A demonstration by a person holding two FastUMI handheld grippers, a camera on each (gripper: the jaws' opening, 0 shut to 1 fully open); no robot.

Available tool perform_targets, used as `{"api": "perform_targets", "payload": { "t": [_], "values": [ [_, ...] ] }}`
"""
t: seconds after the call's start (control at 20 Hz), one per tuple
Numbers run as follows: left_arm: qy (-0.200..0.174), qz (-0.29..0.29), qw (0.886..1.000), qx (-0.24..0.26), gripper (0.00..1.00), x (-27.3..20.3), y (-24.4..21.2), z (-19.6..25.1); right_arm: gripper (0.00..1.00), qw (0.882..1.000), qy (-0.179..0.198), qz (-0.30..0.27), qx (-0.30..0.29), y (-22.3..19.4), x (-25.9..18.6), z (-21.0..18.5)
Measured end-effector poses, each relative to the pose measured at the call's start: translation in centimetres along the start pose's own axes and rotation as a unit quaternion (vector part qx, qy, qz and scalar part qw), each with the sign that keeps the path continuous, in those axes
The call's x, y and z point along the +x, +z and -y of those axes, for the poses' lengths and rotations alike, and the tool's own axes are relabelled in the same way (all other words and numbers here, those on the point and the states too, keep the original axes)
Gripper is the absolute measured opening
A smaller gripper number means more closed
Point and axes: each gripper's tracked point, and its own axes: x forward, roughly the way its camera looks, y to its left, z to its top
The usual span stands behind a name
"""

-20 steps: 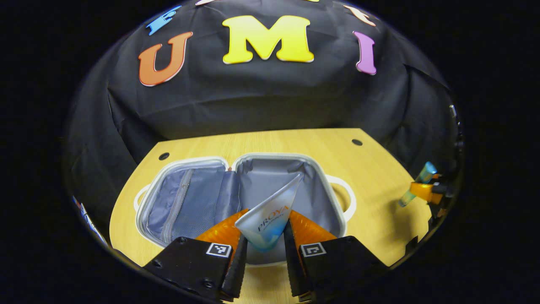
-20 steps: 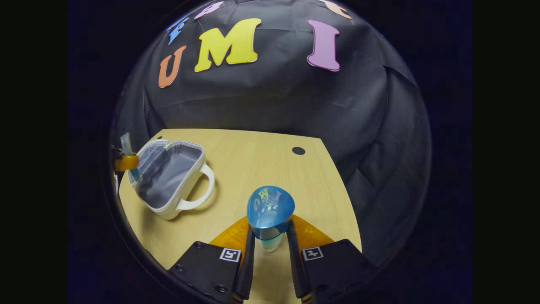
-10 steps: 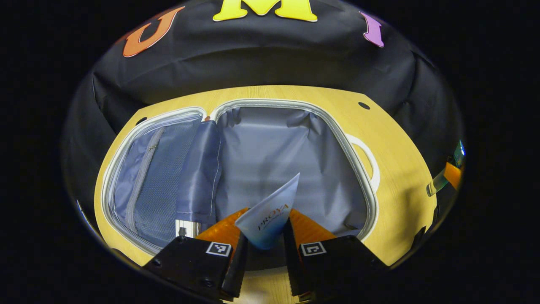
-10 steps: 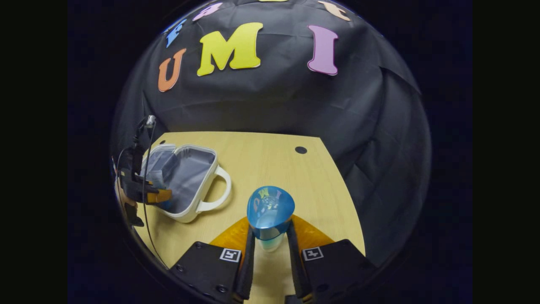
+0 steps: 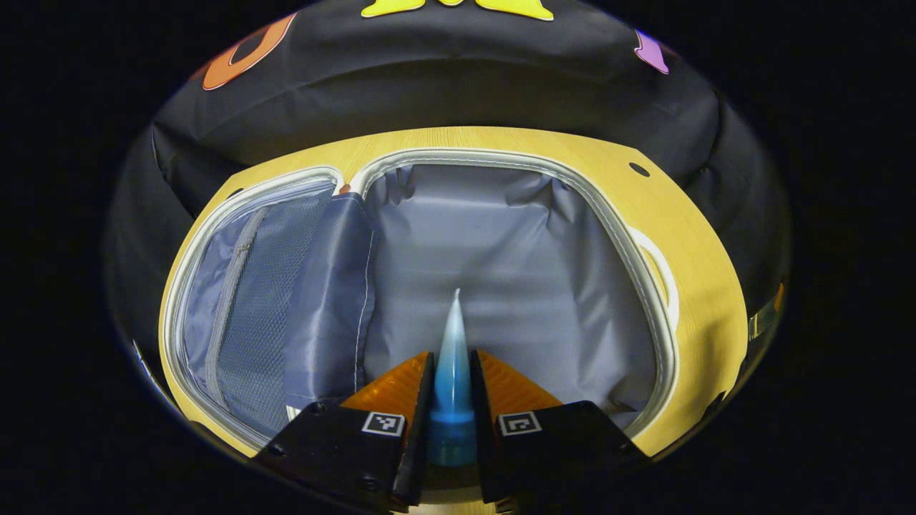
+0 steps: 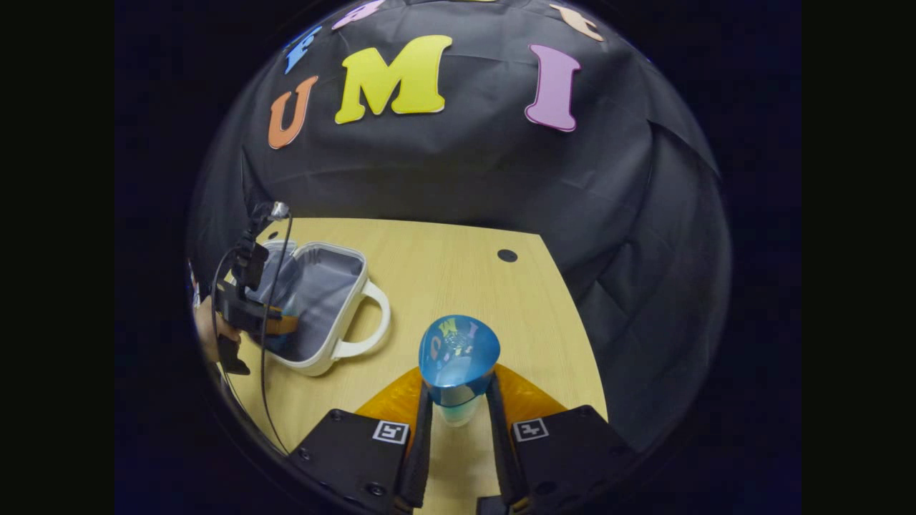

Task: First open the suitcase, pack the skin care products into it, and then close the suitcase.

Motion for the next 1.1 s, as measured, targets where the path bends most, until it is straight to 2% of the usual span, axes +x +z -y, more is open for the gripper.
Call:
{"api": "perform_targets", "payload": {
  "t": [0.1, 0.15, 0.2, 0.3, 0.35, 0.5, 0.65, 0.7, 0.9, 1.1],
  "values": [
    [0.000, 0.000, 1.000, 0.001, 0.32, 0.1, 0.0, 0.0, 0.33, 1.000, 0.003, 0.000, -0.004, 0.3, 0.1, -0.6],
    [0.002, -0.001, 1.000, 0.004, 0.39, 0.1, 0.1, 0.0, 0.35, 1.000, 0.006, 0.000, -0.005, 0.6, 0.1, -1.0],
    [0.004, -0.003, 1.000, 0.008, 0.32, 0.1, 0.1, 0.0, 0.33, 1.000, 0.010, 0.001, -0.006, 0.9, 0.1, -1.5],
    [0.006, 0.001, 1.000, 0.012, 0.33, -0.2, 0.3, 0.0, 0.36, 1.000, 0.023, 0.002, -0.008, 1.8, 0.0, -3.0],
    [0.010, 0.010, 1.000, 0.014, 0.34, -0.7, 0.8, 0.0, 0.34, 0.999, 0.034, 0.004, -0.011, 2.5, -0.1, -3.8],
    [-0.005, 0.048, 0.999, 0.008, 0.76, -3.1, 2.2, 1.1, 0.36, 0.998, 0.059, 0.022, -0.028, 5.1, -0.1, -6.3],
    [-0.016, 0.095, 0.995, -0.003, 0.85, -7.0, 3.4, 1.4, 0.36, 0.996, 0.080, 0.036, -0.035, 7.5, 0.9, -9.5],
    [-0.014, 0.118, 0.993, 0.000, 0.88, -8.8, 3.9, 1.2, 0.34, 0.995, 0.088, 0.037, -0.035, 8.0, 1.3, -10.7],
    [0.004, 0.211, 0.977, 0.015, 0.95, -15.5, 5.3, -1.6, 0.35, 0.991, 0.130, 0.023, -0.039, 8.4, 2.4, -16.6],
    [0.011, 0.301, 0.953, 0.012, 0.96, -20.4, 6.2, -4.6, 0.36, 0.985, 0.163, -0.014, -0.053, 6.1, 3.2, -22.8]
  ]
}}
